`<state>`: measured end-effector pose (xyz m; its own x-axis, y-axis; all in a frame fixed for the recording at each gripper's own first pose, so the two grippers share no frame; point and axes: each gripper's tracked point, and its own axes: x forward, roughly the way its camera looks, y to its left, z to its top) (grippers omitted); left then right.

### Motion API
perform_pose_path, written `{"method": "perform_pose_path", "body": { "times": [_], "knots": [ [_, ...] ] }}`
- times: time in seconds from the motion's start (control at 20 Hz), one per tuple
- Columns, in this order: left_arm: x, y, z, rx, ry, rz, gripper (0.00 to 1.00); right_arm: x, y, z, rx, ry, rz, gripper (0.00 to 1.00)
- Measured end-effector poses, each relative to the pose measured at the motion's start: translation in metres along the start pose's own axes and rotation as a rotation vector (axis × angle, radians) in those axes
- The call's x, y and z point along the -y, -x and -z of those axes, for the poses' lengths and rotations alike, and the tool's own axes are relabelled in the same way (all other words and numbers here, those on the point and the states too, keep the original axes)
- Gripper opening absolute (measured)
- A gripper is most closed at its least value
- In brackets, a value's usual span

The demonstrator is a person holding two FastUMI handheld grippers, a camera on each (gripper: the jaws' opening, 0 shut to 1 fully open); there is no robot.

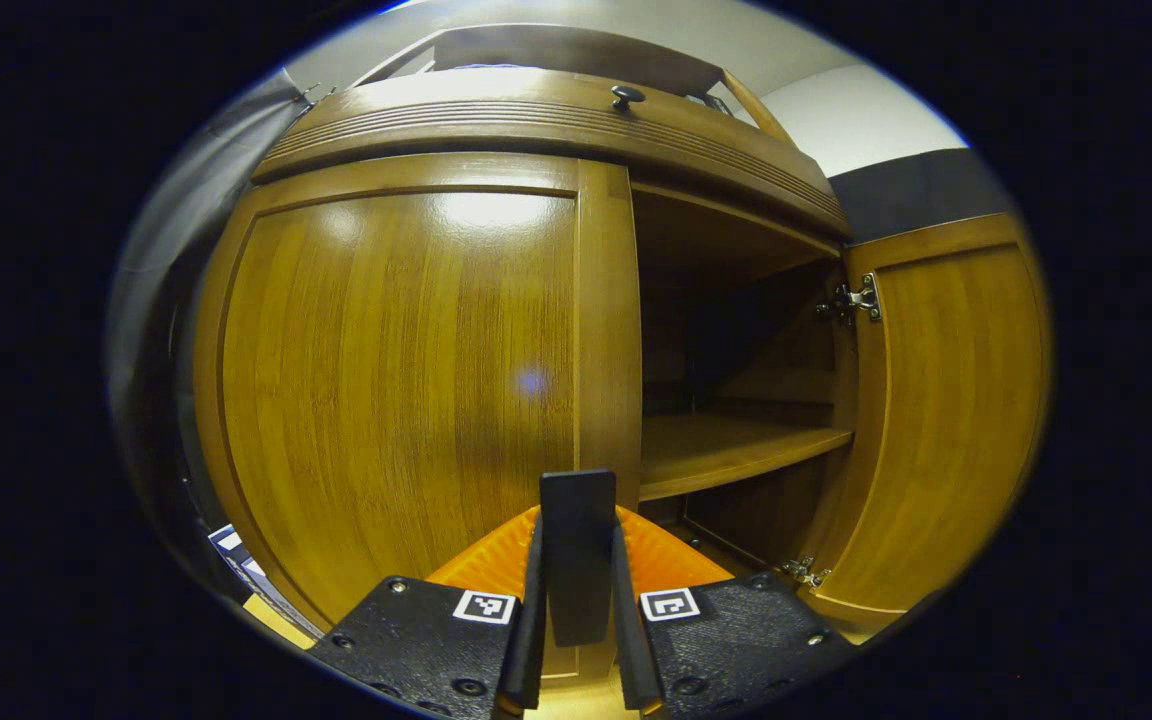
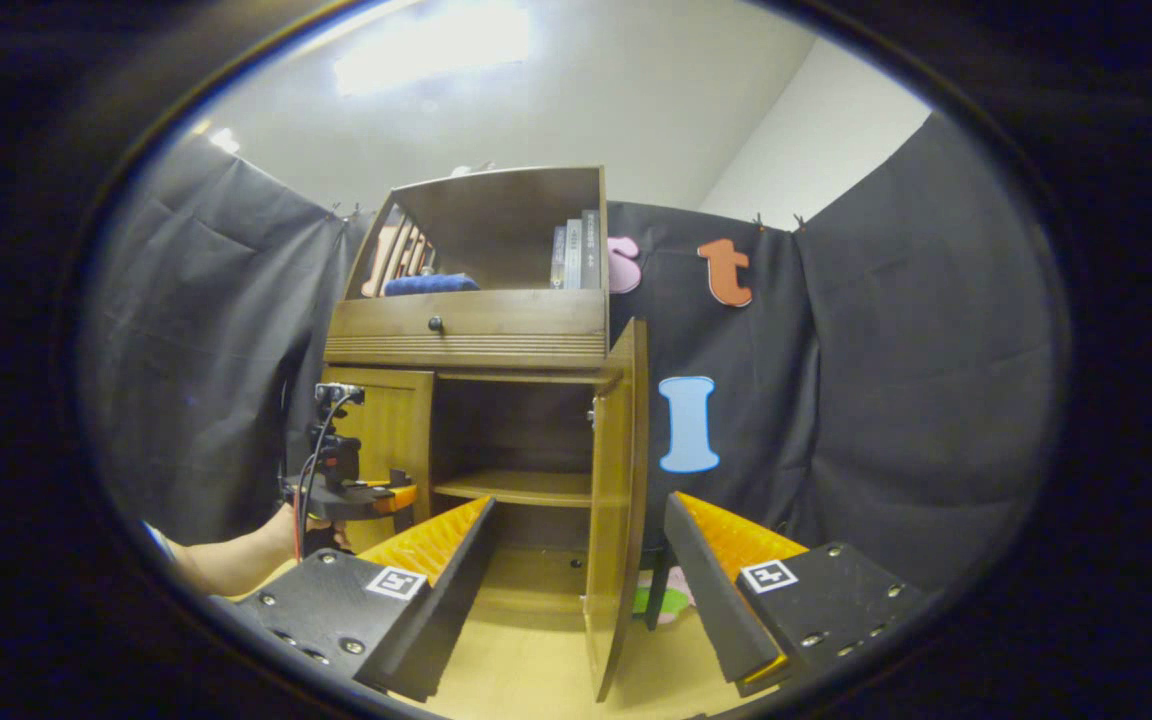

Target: Open the right door of the double-door shoe cabinet with the right hand, and open the left door with the left hand.

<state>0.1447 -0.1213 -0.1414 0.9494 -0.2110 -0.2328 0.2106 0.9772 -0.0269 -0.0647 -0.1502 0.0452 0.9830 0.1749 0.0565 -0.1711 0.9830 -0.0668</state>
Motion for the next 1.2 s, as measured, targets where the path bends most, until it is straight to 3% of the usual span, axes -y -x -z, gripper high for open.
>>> {"method": "perform_pose_path", "body": {
  "times": [0.4,0.45,0.55,0.6,1.2],
  "knots": [
    [0.012,0.030,-0.009,-0.035,0.045,0.173,0.31,-0.014,-0.002,0.017,-0.063,-0.063,0.007,0.98],
    [0.013,0.035,-0.012,-0.034,0.047,0.195,0.32,-0.014,0.000,0.019,-0.066,-0.061,0.004,0.94],
    [0.013,0.040,-0.021,-0.029,0.043,0.227,0.31,-0.013,0.000,0.026,-0.078,-0.062,0.005,0.94],
    [0.011,0.046,-0.025,-0.023,0.041,0.236,0.31,-0.013,-0.001,0.029,-0.086,-0.069,0.004,0.98],
    [-0.012,0.112,-0.027,-0.009,0.029,0.244,0.30,-0.025,-0.004,0.050,-0.114,-0.098,-0.006,0.98]
  ]
}}
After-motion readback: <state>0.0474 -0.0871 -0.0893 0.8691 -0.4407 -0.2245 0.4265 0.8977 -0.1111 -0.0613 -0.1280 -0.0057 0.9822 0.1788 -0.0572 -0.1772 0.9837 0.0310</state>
